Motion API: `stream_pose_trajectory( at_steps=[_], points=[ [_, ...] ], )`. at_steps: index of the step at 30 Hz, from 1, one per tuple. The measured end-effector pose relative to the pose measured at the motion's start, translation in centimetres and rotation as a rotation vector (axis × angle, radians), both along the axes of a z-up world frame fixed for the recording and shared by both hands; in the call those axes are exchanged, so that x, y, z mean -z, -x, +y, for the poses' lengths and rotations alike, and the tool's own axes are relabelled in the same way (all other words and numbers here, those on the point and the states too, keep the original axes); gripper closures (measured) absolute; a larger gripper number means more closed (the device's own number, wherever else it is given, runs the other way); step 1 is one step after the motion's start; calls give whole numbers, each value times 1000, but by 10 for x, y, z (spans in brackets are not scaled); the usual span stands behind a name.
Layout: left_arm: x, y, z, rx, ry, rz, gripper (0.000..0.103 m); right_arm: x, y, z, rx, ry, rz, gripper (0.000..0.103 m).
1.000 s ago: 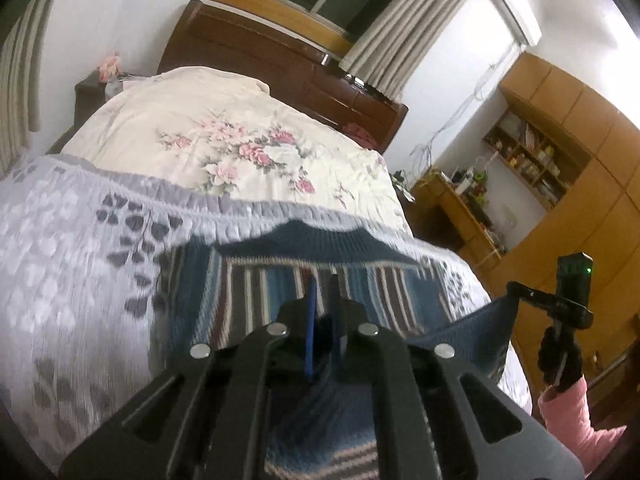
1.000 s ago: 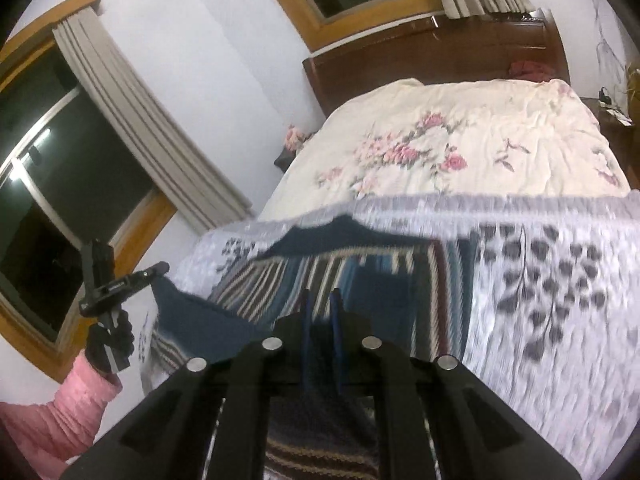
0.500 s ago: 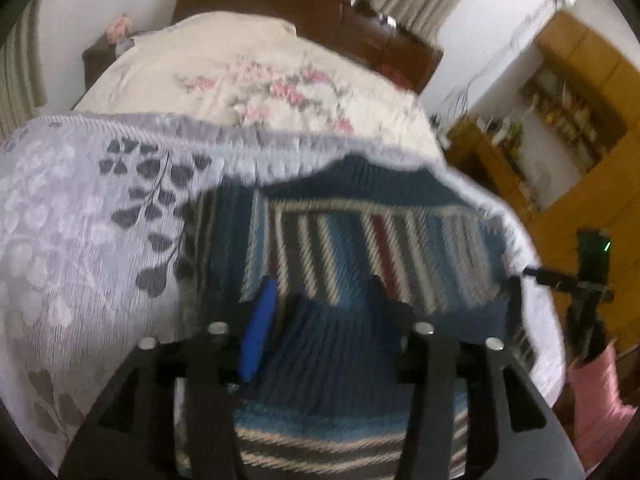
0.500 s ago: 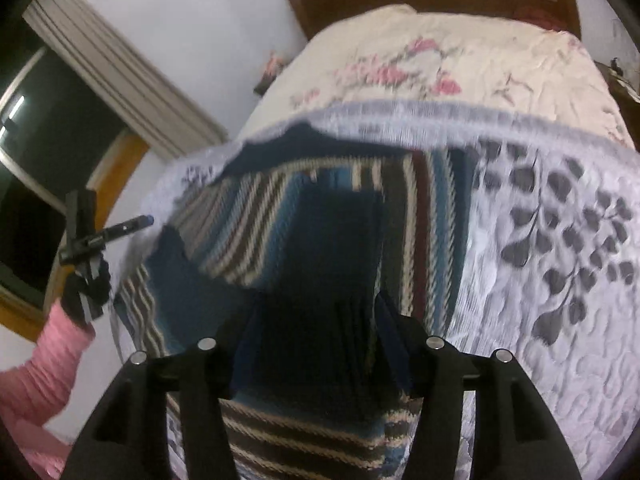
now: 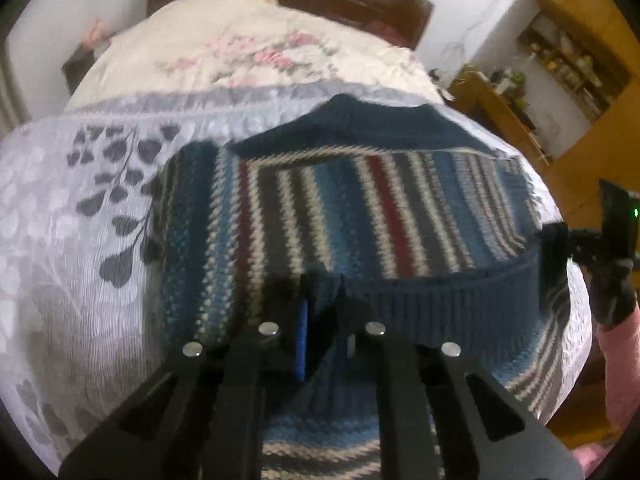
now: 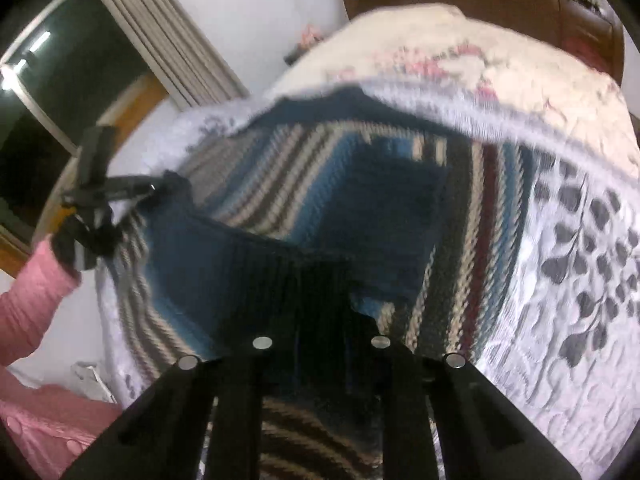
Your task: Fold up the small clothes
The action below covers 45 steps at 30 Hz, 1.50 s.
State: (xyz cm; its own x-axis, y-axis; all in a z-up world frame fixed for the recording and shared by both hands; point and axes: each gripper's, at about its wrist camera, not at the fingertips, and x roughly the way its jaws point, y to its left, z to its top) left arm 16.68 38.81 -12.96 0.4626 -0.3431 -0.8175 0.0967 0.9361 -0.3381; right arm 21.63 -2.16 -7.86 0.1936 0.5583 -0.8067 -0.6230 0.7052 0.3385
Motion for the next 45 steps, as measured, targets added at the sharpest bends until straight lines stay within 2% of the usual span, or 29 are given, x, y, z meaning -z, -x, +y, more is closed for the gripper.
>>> stream_pose_trajectory(
  at_steps=[3, 9, 16, 18, 20, 23, 25, 29, 33, 37, 41, 43, 45],
  points=[
    [-16, 8, 1, -15, 23, -48, 95, -19, 6, -11, 5, -61, -34, 88],
    [-56, 10, 18, -94, 109, -171, 95, -51, -16, -32, 85, -170, -83, 93],
    [-86, -41, 22, -149, 112, -257, 95, -74, -60, -33, 158, -217, -129, 94],
    [-89, -57, 23, -164, 84, -263, 95, -79, -78, -31, 185, -214, -139, 94],
    [-86, -75, 23, -184, 46, -262, 95, -78, -98, -26, 214, -198, -141, 94],
    [-72, -102, 27, -223, 52, -241, 95, -66, -127, -22, 259, -176, -115, 94],
    [-61, -119, 28, -231, 51, -216, 95, -53, -144, -20, 289, -167, -89, 94],
    [-33, -141, 22, -230, -3, -152, 95, -16, -174, -16, 331, -124, -20, 94],
    [-4, -147, 28, -252, 13, -92, 95, 14, -188, -20, 354, -122, 44, 94],
    [22, -145, 27, -244, -11, -36, 94, 33, -189, -19, 356, -83, 72, 93],
    [37, -142, 29, -256, -15, 12, 83, 45, -185, -21, 377, -83, 97, 86],
    [34, -138, 34, -273, -8, 21, 78, 42, -182, -26, 395, -83, 103, 72],
    [28, -133, 37, -281, -11, 35, 53, 33, -174, -31, 400, -74, 87, 64]
  ],
)
